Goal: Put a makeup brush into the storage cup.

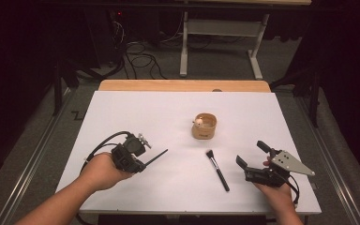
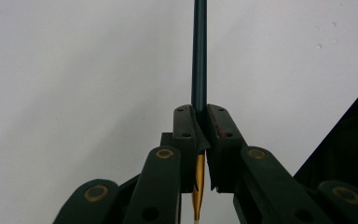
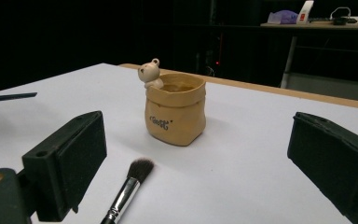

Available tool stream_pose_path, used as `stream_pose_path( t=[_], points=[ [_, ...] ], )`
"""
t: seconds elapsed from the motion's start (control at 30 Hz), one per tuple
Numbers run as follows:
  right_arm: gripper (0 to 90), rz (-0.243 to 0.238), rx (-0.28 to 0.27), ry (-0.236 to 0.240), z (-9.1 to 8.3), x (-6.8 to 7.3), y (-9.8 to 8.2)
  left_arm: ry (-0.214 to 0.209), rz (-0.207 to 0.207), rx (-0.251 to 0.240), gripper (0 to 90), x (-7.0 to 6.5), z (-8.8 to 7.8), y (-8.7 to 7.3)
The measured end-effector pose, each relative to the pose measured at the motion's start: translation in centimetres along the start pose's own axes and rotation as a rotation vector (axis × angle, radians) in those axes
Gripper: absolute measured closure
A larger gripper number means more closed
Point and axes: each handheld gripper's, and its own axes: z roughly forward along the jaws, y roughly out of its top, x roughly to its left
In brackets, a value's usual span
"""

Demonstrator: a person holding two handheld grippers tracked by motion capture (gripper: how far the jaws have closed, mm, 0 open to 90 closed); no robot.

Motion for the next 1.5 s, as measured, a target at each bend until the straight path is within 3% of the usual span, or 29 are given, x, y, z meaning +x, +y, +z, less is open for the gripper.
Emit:
stream_pose_path(
  t=[0.17,0.4,0.6,0.83,1.07,1.37,1.5],
  points=[
    [5.1,-0.002,-0.002,0.001,-0.1,0.0,0.0,0.006,0.037,-0.008,83.0,-0.7,0.0,0.7],
    [5.2,-0.011,-0.001,0.01,0.0,0.1,0.0,0.028,0.12,-0.033,83.0,-1.6,-0.3,1.8],
    [4.6,-0.041,0.027,0.056,0.2,0.8,0.2,0.033,0.192,-0.011,83.0,-2.3,0.0,2.5],
    [5.1,-0.099,0.059,0.116,0.8,2.4,0.5,0.028,0.212,0.015,83.0,-2.7,0.5,2.9],
    [12.6,-0.139,0.087,0.207,2.1,4.9,1.2,0.023,0.22,0.023,83.0,-2.7,0.7,3.1],
    [15.5,-0.184,0.12,0.197,3.0,6.1,2.0,0.018,0.249,0.023,83.0,-3.1,0.7,3.6],
    [15.9,-0.23,0.148,0.175,3.6,6.4,2.5,0.021,0.248,0.009,83.0,-3.1,0.5,3.9]
  ],
)
